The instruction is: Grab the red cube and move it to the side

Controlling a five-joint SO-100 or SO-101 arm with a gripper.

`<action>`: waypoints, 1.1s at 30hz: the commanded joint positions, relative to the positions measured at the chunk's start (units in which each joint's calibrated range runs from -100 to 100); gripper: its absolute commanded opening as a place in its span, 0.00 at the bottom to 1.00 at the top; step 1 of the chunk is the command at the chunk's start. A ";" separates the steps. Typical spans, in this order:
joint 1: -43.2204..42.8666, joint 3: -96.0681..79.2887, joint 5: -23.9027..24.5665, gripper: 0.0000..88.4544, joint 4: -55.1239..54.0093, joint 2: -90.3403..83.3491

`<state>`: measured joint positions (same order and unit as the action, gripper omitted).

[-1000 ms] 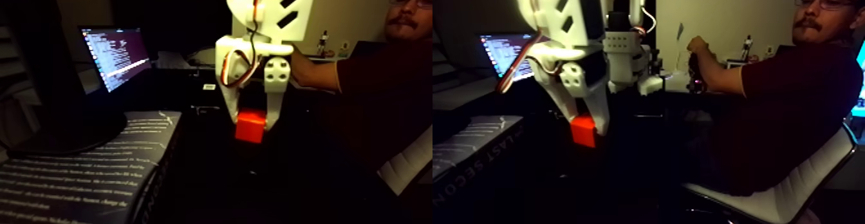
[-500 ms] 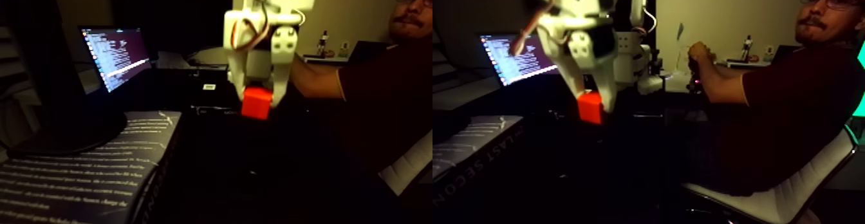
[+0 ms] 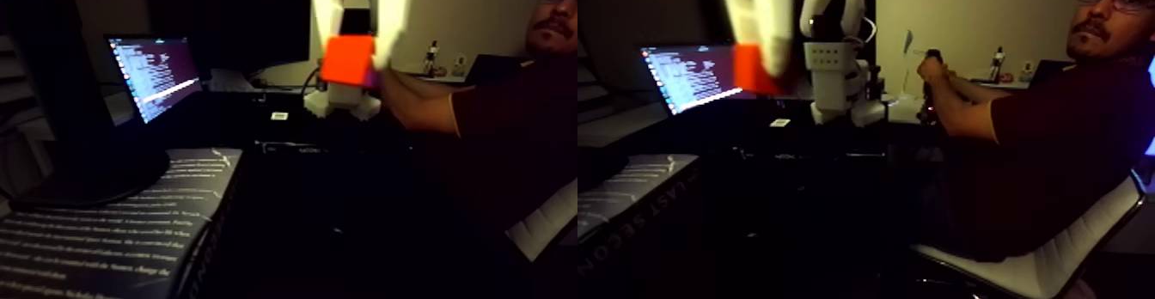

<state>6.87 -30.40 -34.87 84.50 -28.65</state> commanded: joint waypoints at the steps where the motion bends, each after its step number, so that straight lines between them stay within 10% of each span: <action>1: 5.03 8.31 1.07 0.01 0.64 4.62; 33: 23.52 23.28 8.52 0.01 -13.13 34.70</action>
<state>29.58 -9.26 -26.64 72.66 5.68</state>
